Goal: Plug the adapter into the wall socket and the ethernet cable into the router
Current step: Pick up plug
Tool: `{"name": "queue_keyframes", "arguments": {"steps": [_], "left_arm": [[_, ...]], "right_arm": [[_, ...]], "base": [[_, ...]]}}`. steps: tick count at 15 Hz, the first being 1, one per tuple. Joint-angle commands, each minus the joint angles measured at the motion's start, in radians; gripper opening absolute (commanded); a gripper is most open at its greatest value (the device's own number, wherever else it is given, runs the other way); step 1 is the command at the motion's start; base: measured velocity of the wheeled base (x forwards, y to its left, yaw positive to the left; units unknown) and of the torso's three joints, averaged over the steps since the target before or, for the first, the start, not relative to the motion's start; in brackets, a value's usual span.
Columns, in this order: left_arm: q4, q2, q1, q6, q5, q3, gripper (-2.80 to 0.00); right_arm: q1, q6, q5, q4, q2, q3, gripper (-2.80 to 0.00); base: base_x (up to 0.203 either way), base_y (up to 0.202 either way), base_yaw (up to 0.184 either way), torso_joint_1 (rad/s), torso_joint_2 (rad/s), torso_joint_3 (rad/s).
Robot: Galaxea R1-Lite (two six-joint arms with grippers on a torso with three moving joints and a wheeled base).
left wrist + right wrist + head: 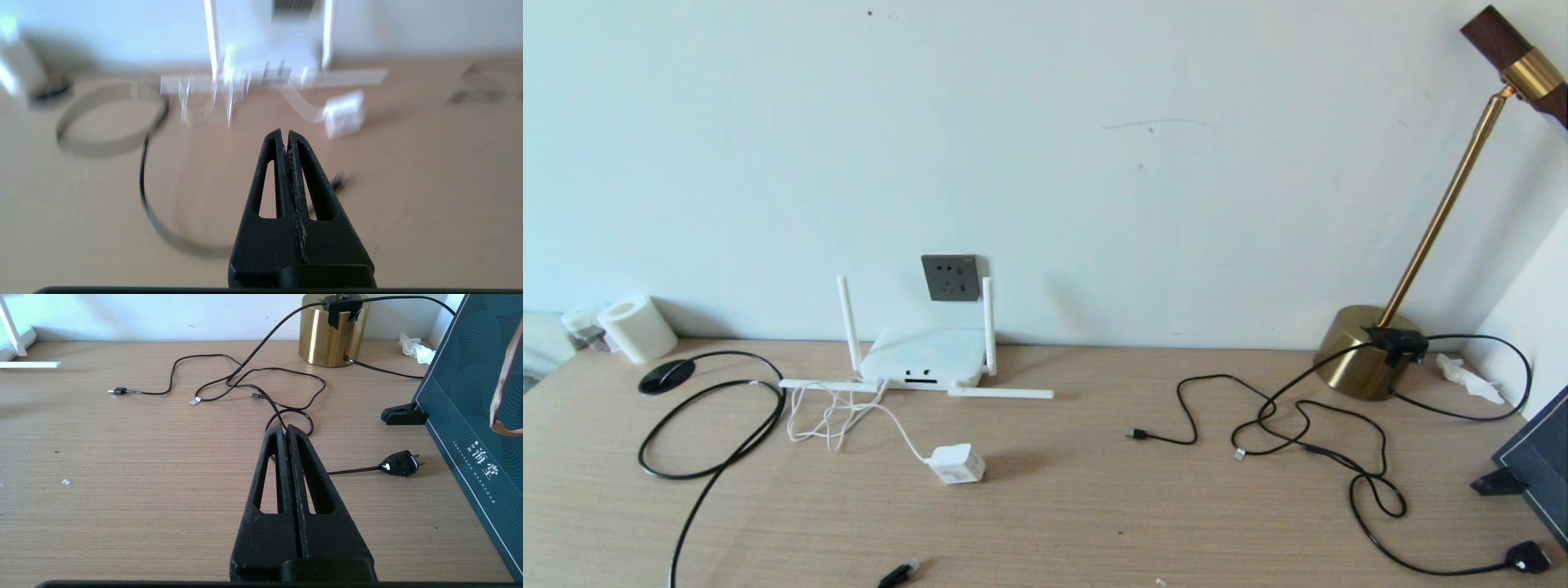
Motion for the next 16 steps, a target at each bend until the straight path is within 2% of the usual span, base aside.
{"name": "queue_keyframes", "arguments": {"steps": [1,5,7,9,10,11,13,14,15,16], "left_arm": [[0.007,0.147,-0.008,0.006,-0.055,-0.160,-2.80],[0.016,0.636,-0.093,0.033,-0.134,-0.468,-2.80],[0.012,0.887,-0.120,0.057,-0.207,-0.574,-2.80],[-0.023,1.135,-0.134,0.119,-0.298,-0.657,-2.80],[-0.059,1.243,-0.139,0.181,-0.350,-0.687,-2.80],[-0.097,1.346,-0.143,0.286,-0.408,-0.715,-2.80],[-0.125,1.469,-0.152,0.649,-0.487,-0.752,-2.80],[-0.094,1.495,-0.157,0.819,-0.511,-0.765,-2.80],[-0.034,1.518,-0.160,0.954,-0.527,-0.775,-2.80],[0.028,1.539,-0.162,1.062,-0.532,-0.782,-2.80]], "right_arm": [[0.000,0.001,-0.001,0.000,0.000,0.000,-2.80],[0.000,0.001,-0.001,0.000,0.000,0.000,-2.80],[0.000,0.001,-0.001,0.001,0.000,0.000,-2.80],[0.000,0.001,-0.001,0.000,0.000,0.000,-2.80],[0.000,0.001,-0.001,0.000,0.000,0.000,-2.80],[0.000,0.001,-0.001,0.000,0.000,0.000,-2.80],[0.000,0.001,0.001,0.000,0.000,0.000,-2.80],[0.000,0.001,-0.001,0.000,0.000,0.000,-2.80],[0.000,0.001,-0.001,0.001,0.000,0.000,-2.80],[0.000,0.001,0.001,0.000,0.000,0.000,-2.80]], "base": [[0.000,0.000,0.000,0.000,0.00,0.000],[0.000,0.000,0.000,0.000,0.00,0.000],[0.000,0.000,0.000,0.000,0.00,0.000],[0.000,0.000,0.000,0.000,0.00,0.000],[0.000,0.000,0.000,0.000,0.00,0.000],[0.000,0.000,0.000,0.000,0.00,0.000],[0.000,0.000,0.000,0.000,0.00,0.000],[0.000,0.000,0.000,0.000,0.00,0.000],[0.000,0.000,0.000,0.000,0.00,0.000],[0.000,0.000,0.000,0.000,0.00,0.000]]}}
